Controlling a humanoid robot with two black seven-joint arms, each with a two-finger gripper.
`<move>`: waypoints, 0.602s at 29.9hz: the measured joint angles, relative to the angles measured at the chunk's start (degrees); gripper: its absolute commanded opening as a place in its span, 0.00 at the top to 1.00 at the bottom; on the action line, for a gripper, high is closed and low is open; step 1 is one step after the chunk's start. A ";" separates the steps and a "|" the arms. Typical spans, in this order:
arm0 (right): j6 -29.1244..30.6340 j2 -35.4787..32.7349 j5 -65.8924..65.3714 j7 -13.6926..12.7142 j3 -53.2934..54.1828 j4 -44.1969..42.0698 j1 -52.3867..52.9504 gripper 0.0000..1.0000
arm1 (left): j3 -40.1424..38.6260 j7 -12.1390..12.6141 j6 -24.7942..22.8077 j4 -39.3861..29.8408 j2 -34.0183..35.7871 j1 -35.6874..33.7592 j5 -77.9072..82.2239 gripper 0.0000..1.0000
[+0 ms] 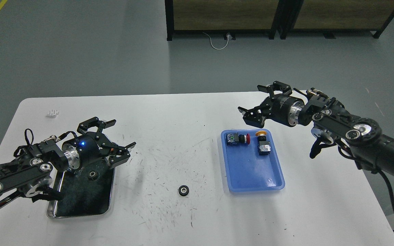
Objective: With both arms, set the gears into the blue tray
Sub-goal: 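Reach the right gripper down to the black ring on the table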
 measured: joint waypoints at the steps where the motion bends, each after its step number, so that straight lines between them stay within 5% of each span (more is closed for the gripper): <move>1: 0.00 0.53 -0.11 0.10 -0.72 0.38 -0.04 0.00 | 0.20 -0.01 -0.18 -1.80 1.98 0.26 -0.28 0.02; 7: 0.00 3.39 -0.41 0.31 -5.48 2.79 -0.10 0.00 | 1.98 -0.30 -1.45 -9.02 9.76 1.44 -1.67 0.02; 18: 0.46 7.86 -2.15 0.89 -13.40 4.32 -1.95 0.00 | 3.15 -0.76 -1.58 -10.56 11.14 2.80 -1.70 0.02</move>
